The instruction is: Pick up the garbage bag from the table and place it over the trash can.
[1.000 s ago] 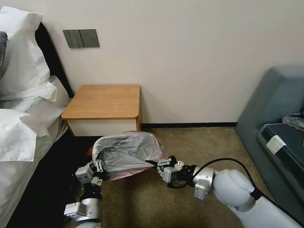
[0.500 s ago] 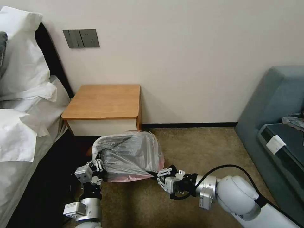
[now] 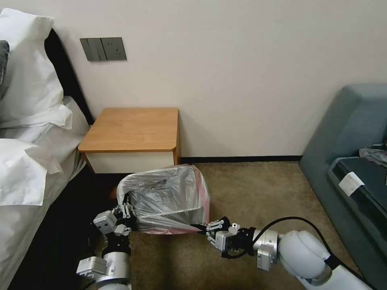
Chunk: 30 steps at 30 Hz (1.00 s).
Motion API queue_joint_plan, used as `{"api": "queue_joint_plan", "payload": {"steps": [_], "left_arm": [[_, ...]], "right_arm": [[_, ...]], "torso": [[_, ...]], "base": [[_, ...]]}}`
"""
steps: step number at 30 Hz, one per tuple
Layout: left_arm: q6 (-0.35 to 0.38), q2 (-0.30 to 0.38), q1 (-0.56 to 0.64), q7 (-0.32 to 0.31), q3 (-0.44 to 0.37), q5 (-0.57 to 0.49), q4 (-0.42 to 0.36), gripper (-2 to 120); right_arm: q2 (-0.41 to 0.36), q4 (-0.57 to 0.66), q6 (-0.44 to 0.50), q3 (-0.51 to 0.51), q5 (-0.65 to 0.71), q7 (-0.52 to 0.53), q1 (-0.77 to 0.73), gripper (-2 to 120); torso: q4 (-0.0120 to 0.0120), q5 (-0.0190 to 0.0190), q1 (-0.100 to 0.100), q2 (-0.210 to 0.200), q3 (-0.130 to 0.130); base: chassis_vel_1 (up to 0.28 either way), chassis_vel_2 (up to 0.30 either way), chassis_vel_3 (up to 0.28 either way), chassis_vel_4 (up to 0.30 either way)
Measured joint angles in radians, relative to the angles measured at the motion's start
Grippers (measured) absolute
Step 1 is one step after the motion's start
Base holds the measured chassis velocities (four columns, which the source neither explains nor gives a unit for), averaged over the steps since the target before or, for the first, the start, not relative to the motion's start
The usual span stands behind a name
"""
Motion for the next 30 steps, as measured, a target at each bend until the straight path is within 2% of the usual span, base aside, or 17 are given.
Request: {"api": "queue_joint_plan", "payload": {"steps": [21, 23, 26, 27, 30], "left_arm": [[0.038, 0.01, 0.028, -0.016, 0.008, -0.03, -0.03, 7], [0.039, 0.01, 0.027, -0.017, 0.007, -0.031, -0.031, 7], [0.046, 0.009, 0.015, -0.022, -0.006, -0.038, -0.031, 7], [0.046, 0.009, 0.015, -0.022, -0.006, -0.038, -0.031, 7], [0.05, 0.009, 0.006, -0.026, -0.02, -0.044, -0.029, 7]], "right_arm": [[0.009, -0.062, 0.005, 0.041, 0.024, 0.024, 0.004, -2], [0.009, -0.062, 0.006, 0.041, 0.026, 0.026, -0.001, 0], [0.009, -0.054, 0.04, 0.045, 0.07, 0.009, -0.032, 17], [0.009, -0.054, 0.04, 0.045, 0.07, 0.009, -0.032, 17], [0.013, -0.017, 0.08, 0.064, 0.094, -0.038, -0.062, 30]], "torso": [[0.0, 0.0, 0.0, 0.0, 0.0], [0.0001, 0.0, 0.0, 0.0, 0.0], [0.0, 0.0, 0.0, 0.0, 0.0], [0.0, 0.0, 0.0, 0.0, 0.0], [0.0, 0.0, 0.0, 0.0, 0.0]], "base": [[0.0, 0.0, 0.0, 0.0], [0.0, 0.0, 0.0, 0.0], [0.0, 0.0, 0.0, 0.0], [0.0, 0.0, 0.0, 0.0], [0.0, 0.0, 0.0, 0.0]]}}
